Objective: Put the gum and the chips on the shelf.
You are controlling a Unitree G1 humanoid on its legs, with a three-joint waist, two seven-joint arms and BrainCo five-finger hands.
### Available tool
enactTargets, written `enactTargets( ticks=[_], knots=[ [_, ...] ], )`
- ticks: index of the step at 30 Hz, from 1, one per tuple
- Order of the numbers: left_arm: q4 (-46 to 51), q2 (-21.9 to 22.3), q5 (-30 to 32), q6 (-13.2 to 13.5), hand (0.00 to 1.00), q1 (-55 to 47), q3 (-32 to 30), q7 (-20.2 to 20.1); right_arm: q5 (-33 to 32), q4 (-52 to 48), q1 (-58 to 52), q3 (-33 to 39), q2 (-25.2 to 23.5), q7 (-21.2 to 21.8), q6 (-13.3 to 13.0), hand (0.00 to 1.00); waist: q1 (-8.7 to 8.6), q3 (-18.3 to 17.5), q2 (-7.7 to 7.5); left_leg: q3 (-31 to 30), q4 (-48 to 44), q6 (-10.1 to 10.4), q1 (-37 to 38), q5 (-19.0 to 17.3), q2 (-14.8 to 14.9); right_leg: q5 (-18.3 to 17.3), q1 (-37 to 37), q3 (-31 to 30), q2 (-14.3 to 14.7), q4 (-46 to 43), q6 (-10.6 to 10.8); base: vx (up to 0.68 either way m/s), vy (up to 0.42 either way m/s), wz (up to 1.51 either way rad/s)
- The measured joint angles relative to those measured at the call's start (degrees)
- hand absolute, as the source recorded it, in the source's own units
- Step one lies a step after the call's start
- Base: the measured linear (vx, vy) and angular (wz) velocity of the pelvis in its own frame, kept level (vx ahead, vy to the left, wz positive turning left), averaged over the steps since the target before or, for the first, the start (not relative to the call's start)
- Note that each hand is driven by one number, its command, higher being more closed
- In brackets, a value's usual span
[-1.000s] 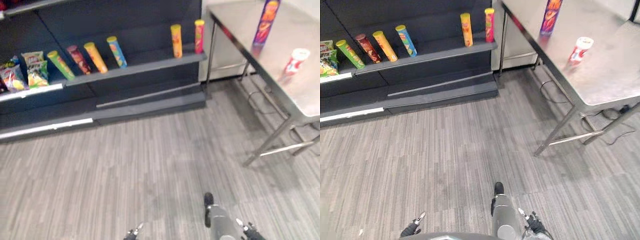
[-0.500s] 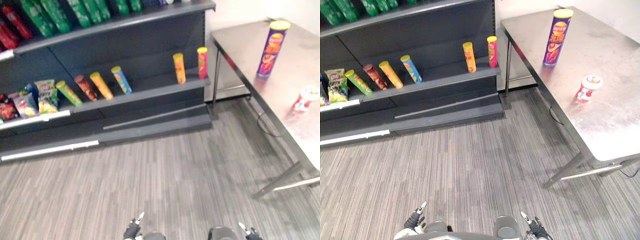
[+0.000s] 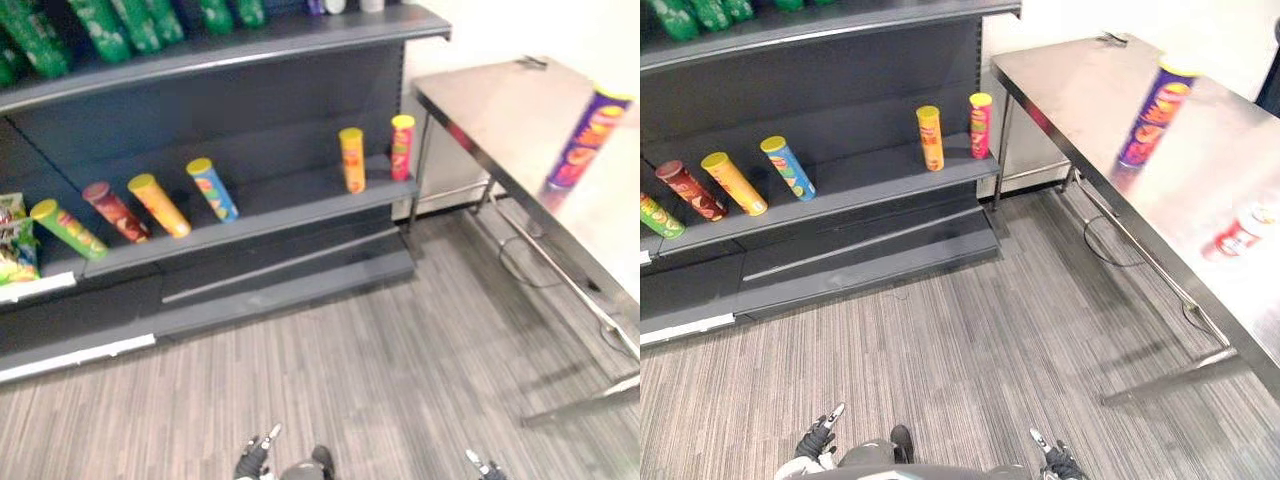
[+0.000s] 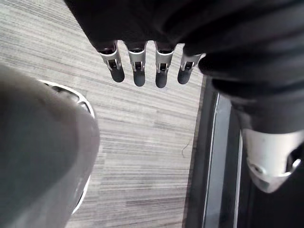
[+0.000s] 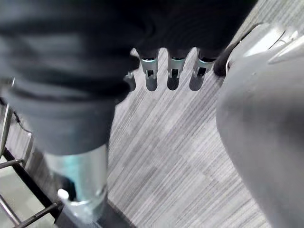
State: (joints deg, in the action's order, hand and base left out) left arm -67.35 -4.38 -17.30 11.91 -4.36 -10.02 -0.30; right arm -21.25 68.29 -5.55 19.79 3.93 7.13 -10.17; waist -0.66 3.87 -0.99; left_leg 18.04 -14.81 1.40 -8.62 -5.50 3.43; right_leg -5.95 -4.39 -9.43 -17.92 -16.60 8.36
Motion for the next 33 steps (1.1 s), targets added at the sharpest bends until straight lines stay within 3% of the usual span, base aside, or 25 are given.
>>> enactTargets(
  ticks=[1,2,3,4,6,7,8,10,11,12,13,14,16,17,24,26,27,29,30,31,33],
  knots=[
    [-0.50,-0.04,0.31,-0.07,0.00,-0.60,1.50,0.05,0.00,-0.06,-0.05,-0.11,0.21,0.06,-0.01,0.00,0.72,-1.42,1.00,0.94,1.62,-0.88,1.92,-0.57,-0.36,2.95,3.01,-1.82,0.45,-4.88,-0.09,0.34,0.231,-0.51],
    [-0.53,-0.08,0.59,-0.11,0.00,-0.65,2.17,0.05,0.00,-0.27,-0.05,-0.12,0.18,0.08,-0.02,0.00,0.74,-1.85,1.37,1.68,2.48,-1.02,2.87,-0.65,-0.57,4.46,4.52,-2.43,0.58,-7.74,-0.11,0.37,0.239,-0.42],
    [-0.59,-0.14,0.69,-0.26,0.00,-0.63,4.51,0.05,0.00,-0.52,-0.02,-0.44,0.05,0.23,0.00,0.00,0.53,-1.76,1.93,2.35,3.87,-2.42,5.62,-1.50,-0.92,6.91,7.56,-2.66,1.23,-15.83,0.51,0.34,0.176,-0.24],
    [-0.58,-0.16,0.68,-0.34,0.00,-0.47,5.45,0.07,-0.01,-0.52,-0.01,-0.47,-0.11,0.44,0.05,0.00,0.55,-1.14,2.34,2.79,4.93,-3.15,7.43,-2.04,-1.05,6.68,9.35,-2.02,1.97,-20.87,0.57,0.31,0.140,-0.25],
    [-0.52,-0.53,1.44,-0.67,0.00,-0.35,5.94,0.12,-0.15,-0.99,0.86,-0.77,-0.01,0.49,0.04,0.00,0.48,-0.20,2.40,3.46,8.36,-3.52,12.24,-2.35,-1.41,2.82,13.31,2.84,2.65,-30.83,-2.20,0.19,0.025,-0.25],
    [-0.51,-0.63,2.48,-0.80,0.00,-0.31,6.80,0.14,-0.21,-2.56,0.88,-2.96,0.37,0.31,-0.04,0.00,-0.11,0.36,2.59,3.66,10.59,-3.49,15.41,-2.36,-1.41,-2.29,15.78,9.70,1.95,-35.24,-4.82,0.23,-0.024,-0.20],
    [-0.64,-0.61,2.55,-0.88,0.00,-0.37,7.66,0.12,-0.67,-3.86,1.00,-4.99,0.64,0.34,-0.23,0.00,-0.81,0.67,2.93,4.24,11.53,-3.44,17.44,-2.33,-0.65,-6.06,17.99,16.12,1.43,-36.33,-5.65,0.23,-0.045,-0.16],
    [-0.89,-0.49,2.67,-0.89,0.00,-0.34,7.64,0.05,-1.86,-5.43,1.09,-6.98,0.71,-0.13,-0.60,0.00,-0.84,0.93,2.83,5.59,11.00,-3.32,18.48,-2.34,0.76,-8.03,20.89,23.21,1.87,-29.70,-5.69,0.21,-0.130,-0.26],
    [-0.65,-0.84,2.62,-0.79,0.00,-0.28,7.27,-0.02,-2.04,-6.63,1.08,-8.34,0.54,-0.01,-0.66,0.00,-0.80,1.18,1.47,6.65,10.55,-1.61,19.02,-2.75,0.68,-3.63,21.12,27.78,2.16,-17.79,-4.90,0.22,-0.199,-0.35],
    [-0.45,-1.54,2.74,-0.78,0.00,-0.02,7.05,-0.01,-2.39,-6.96,0.81,-9.34,0.53,0.15,-0.77,0.00,-0.71,1.26,0.34,6.77,10.60,-0.16,19.43,-3.35,-0.22,-2.27,20.93,30.33,2.17,-13.91,-7.25,0.24,-0.208,-0.61],
    [-1.45,-0.07,2.85,-1.15,0.00,0.74,6.35,0.11,-2.84,-6.92,2.27,-9.72,1.28,0.56,-0.83,0.00,-0.64,1.68,2.79,7.82,11.13,2.55,19.58,-4.78,2.37,-3.00,18.95,32.18,5.42,-9.78,-8.56,0.24,-0.174,-0.64],
    [-2.33,1.43,4.13,-1.32,0.00,0.86,6.48,-0.08,-4.00,-7.19,3.32,-10.39,2.04,0.70,-1.26,0.00,-1.45,2.18,4.46,8.75,11.33,3.18,18.96,-4.63,4.01,-2.08,18.47,33.43,7.71,-6.98,-9.34,0.26,-0.175,-0.56],
    [-2.35,2.87,4.98,-1.21,0.00,1.21,6.39,-0.09,-4.03,-6.86,3.21,-10.87,2.70,0.93,-1.36,0.00,-2.14,2.69,5.47,9.45,12.58,4.21,19.85,-3.98,5.06,-2.09,18.43,34.92,8.95,-6.71,-9.39,0.18,-0.145,-0.16],
    [-2.37,2.81,5.10,-1.25,0.00,1.68,6.33,-0.17,-4.04,-6.63,3.13,-11.36,2.81,0.98,-1.22,0.00,-1.96,3.14,5.33,9.98,12.88,4.82,20.32,-3.55,5.66,-2.28,18.69,37.80,8.95,-7.69,-9.71,0.12,-0.136,-0.20],
    [-2.14,2.05,5.16,-1.73,0.00,2.01,5.31,-0.09,-4.21,-6.84,2.81,-13.05,2.56,1.88,-0.88,0.00,-2.35,4.52,3.62,14.21,12.83,5.11,21.81,-3.88,4.27,-5.08,18.13,42.85,6.77,-6.54,-11.31,-0.02,-0.020,-0.24],
    [-1.95,2.20,5.14,-2.35,0.00,2.81,5.08,-0.01,-4.90,-7.14,2.41,-12.87,3.02,1.89,-0.86,0.00,-2.49,4.36,4.72,16.85,12.80,5.51,21.61,-8.05,5.63,-5.43,18.61,44.30,6.59,-8.08,-11.67,-0.06,0.048,-0.27],
    [-2.03,2.02,5.13,-2.58,0.00,3.16,5.04,-0.03,-6.12,-7.36,2.39,-12.82,2.94,1.83,-0.67,0.00,-2.45,4.52,4.09,18.57,11.03,6.33,21.07,-10.00,6.09,-6.95,20.12,44.04,6.21,-10.50,-11.84,-0.01,-0.037,-0.33],
    [-2.03,2.13,5.02,-2.58,0.00,3.15,4.56,0.10,-6.31,-7.48,1.90,-12.83,3.02,1.78,-0.62,0.00,-2.37,4.51,4.16,19.68,7.29,7.47,20.75,-9.64,6.48,-7.58,20.52,43.67,6.02,-11.11,-12.14,0.08,-0.026,-0.52],
    [-1.93,1.33,5.00,-2.57,0.00,3.24,4.02,0.07,-6.36,-7.39,1.97,-12.94,2.85,1.76,-0.59,0.00,-2.47,4.43,3.20,20.73,-3.56,8.47,17.88,-8.06,8.62,-7.66,21.15,40.90,6.02,-11.50,-12.08,0.14,-0.044,-0.72],
    [-1.88,1.40,4.84,-2.57,0.00,3.26,3.92,0.29,-6.41,-7.40,1.92,-12.96,3.26,1.76,-0.60,0.00,-2.51,4.49,3.25,20.76,-8.58,7.96,16.92,-7.30,9.71,-7.62,20.96,39.53,6.16,-11.53,-12.12,0.27,-0.109,-1.17],
    [-0.85,2.38,4.42,-2.49,0.00,2.63,3.22,0.70,-6.44,-6.84,1.93,-13.64,5.02,1.69,-0.58,0.00,-2.15,4.95,4.32,19.67,-24.20,4.55,13.96,-1.36,13.90,-7.70,19.44,33.24,8.85,-11.02,-12.80,0.28,-0.054,-1.55]
  ],
)
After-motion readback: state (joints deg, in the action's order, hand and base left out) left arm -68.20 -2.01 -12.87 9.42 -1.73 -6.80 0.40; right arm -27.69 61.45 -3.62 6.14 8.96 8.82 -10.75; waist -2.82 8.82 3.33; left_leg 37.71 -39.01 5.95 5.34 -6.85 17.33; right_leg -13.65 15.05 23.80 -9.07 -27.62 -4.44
